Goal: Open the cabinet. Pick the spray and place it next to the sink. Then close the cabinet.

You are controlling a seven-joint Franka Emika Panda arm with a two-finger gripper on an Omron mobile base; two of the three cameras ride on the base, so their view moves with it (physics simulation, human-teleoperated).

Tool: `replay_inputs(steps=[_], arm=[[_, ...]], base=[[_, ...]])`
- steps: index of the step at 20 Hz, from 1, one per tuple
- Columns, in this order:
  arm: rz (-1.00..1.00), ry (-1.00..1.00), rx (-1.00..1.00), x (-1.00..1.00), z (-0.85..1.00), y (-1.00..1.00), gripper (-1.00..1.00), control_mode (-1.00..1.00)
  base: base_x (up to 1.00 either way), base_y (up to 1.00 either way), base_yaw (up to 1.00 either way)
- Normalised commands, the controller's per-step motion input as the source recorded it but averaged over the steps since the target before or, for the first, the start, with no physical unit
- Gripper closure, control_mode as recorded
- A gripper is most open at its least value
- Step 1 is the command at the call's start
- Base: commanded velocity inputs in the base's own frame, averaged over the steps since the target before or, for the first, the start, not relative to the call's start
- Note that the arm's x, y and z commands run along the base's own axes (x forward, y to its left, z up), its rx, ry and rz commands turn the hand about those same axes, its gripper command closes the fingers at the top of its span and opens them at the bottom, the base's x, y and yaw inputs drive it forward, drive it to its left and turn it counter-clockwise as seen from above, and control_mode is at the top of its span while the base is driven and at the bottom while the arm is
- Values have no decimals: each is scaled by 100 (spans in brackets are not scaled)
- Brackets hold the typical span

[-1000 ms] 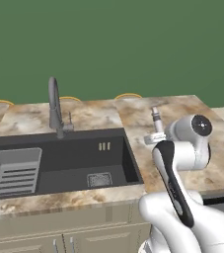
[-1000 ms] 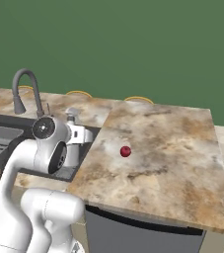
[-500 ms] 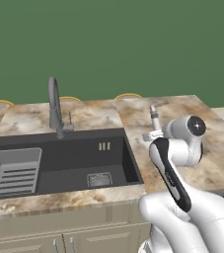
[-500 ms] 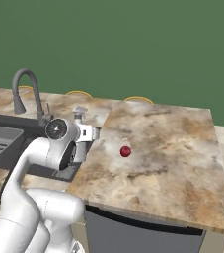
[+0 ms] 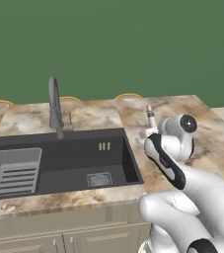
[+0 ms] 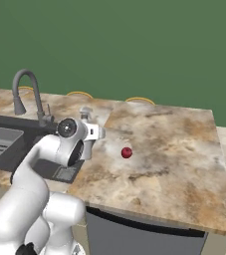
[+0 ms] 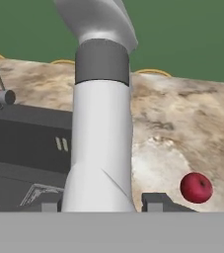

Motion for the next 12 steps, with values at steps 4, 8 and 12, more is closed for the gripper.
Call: replay_inputs(steps=[4, 8, 12], arm=[[0, -4, 0, 5, -61, 0, 100, -100], [0, -14, 1, 0, -57, 0, 100, -100], [0, -9, 3, 1, -23, 0, 100, -100]], base=[[0, 0, 0], [0, 0, 0], [0, 0, 0]])
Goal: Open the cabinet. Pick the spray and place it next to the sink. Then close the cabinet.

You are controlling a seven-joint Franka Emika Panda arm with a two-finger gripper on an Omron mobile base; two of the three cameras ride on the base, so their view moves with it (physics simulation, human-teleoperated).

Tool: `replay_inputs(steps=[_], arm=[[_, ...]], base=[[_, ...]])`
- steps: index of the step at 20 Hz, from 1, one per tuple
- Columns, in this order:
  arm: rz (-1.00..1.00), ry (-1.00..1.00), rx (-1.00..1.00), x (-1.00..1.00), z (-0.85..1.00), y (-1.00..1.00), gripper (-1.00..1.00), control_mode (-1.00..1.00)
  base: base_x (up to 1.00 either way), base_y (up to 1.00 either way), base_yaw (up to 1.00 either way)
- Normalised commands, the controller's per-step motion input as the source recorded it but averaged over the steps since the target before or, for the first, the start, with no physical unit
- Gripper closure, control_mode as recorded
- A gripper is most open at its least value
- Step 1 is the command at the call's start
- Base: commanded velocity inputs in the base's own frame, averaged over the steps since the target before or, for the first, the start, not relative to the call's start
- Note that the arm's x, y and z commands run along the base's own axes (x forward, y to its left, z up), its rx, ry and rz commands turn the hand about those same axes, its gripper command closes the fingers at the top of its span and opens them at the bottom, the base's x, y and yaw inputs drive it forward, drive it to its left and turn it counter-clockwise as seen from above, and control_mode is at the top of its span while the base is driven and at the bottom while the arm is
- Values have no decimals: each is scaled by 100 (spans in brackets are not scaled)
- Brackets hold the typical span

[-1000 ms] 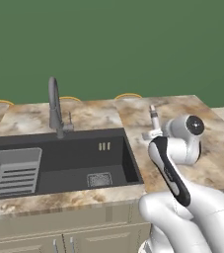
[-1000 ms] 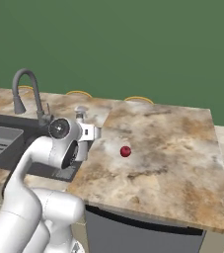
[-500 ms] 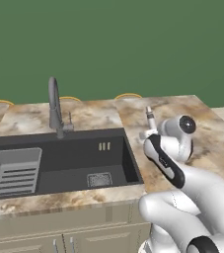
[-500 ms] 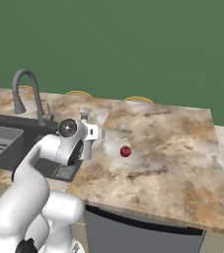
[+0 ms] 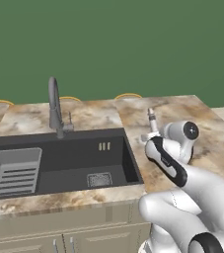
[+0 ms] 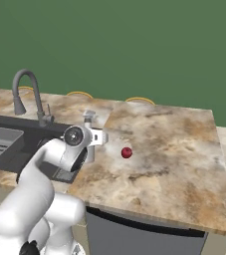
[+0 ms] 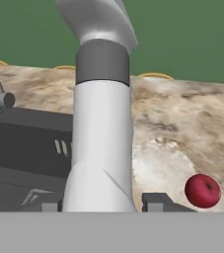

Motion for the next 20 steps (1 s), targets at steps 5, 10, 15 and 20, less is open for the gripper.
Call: replay_inputs(steps=[5, 10, 15, 20], arm=[[0, -5, 5, 1, 0, 0, 100, -100], [1, -3, 0, -1, 0, 0, 100, -100], [7, -9, 0, 0, -14, 0, 100, -100], [15, -14, 1, 0, -30, 0, 100, -100]], base=[[0, 0, 0], [0, 0, 0], [0, 0, 0], [0, 0, 0]])
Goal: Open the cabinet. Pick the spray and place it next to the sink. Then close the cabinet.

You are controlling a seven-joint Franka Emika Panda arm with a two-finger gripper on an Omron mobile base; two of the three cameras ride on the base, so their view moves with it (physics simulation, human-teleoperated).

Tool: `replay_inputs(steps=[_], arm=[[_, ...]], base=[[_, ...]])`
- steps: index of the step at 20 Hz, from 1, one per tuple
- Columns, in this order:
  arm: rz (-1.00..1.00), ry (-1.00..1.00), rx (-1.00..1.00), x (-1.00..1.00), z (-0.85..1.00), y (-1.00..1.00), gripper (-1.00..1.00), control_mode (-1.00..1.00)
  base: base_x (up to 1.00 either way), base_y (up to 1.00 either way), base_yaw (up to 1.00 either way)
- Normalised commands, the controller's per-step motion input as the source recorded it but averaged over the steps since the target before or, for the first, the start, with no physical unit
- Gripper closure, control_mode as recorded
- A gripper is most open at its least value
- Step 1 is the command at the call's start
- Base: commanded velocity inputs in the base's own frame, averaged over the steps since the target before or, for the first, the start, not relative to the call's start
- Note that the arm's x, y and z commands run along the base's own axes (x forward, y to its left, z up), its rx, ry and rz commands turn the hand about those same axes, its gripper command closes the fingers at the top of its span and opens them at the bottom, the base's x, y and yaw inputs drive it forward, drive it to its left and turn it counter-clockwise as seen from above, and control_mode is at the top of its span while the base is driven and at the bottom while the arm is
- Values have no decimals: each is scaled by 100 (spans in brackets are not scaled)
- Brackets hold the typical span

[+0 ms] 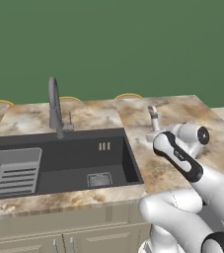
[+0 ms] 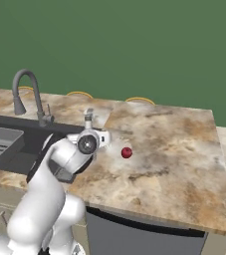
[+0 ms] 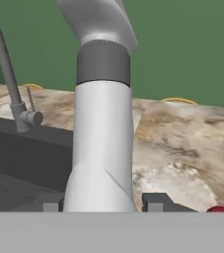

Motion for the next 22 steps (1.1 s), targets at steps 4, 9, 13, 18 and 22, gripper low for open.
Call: replay_inputs(steps=[4, 9, 13, 18, 22], arm=[[21, -11, 1, 0, -32, 0, 100, -100], [24, -1, 6, -6, -8, 0, 100, -100], [24, 0, 9, -7, 0, 0, 100, -100], [21, 0, 7, 0, 0, 0, 100, -100], [17, 1, 4, 6, -10, 0, 100, -100]], base=[[0, 0, 0], [0, 0, 0], [0, 0, 0], [0, 0, 0], [0, 0, 0]])
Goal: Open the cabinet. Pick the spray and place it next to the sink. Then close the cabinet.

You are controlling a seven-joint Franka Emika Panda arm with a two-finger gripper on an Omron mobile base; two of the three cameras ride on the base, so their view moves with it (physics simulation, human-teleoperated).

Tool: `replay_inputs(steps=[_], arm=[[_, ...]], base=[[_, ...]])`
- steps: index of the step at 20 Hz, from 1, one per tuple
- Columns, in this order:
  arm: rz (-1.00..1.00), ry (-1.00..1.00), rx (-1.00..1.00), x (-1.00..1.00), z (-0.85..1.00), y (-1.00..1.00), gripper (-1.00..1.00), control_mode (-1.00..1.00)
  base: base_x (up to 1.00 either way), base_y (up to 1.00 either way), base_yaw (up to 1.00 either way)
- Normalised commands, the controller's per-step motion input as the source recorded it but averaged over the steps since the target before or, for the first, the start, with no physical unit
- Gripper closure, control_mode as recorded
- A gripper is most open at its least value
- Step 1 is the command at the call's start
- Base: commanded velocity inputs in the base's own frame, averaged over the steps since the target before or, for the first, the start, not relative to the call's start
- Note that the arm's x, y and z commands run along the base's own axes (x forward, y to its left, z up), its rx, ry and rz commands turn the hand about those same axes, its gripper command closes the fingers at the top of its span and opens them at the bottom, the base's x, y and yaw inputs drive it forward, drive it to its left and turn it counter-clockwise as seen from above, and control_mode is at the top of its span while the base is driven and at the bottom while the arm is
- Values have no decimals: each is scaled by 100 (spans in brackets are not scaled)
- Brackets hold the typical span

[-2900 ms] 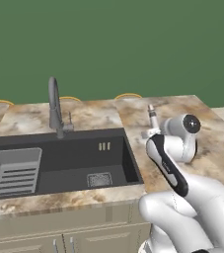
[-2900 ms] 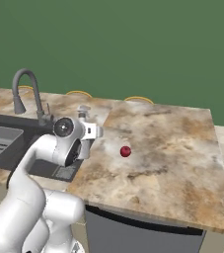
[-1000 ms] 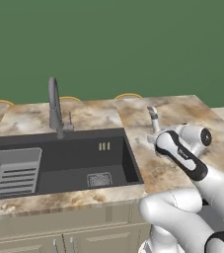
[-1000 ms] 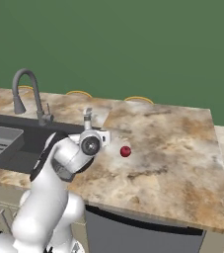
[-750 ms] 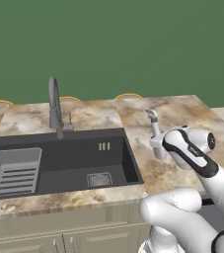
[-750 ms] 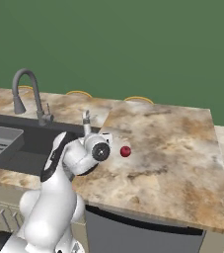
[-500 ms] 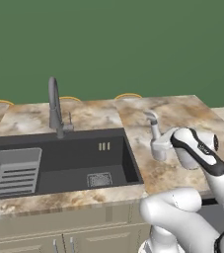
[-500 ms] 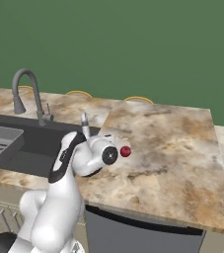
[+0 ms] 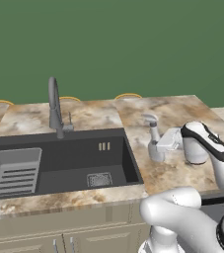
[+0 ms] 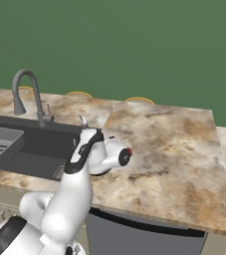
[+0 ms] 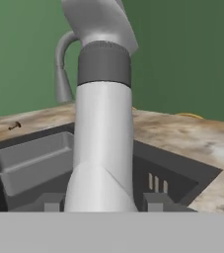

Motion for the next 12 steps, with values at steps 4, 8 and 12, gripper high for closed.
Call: replay_inputs(steps=[4, 8, 12], arm=[[12, 0, 2, 14, -18, 0, 100, -100], [7, 0, 1, 5, -19, 0, 100, -100], [2, 2, 0, 1, -33, 0, 100, -100]], base=[[0, 0, 0], [0, 0, 0], [0, 0, 0]])
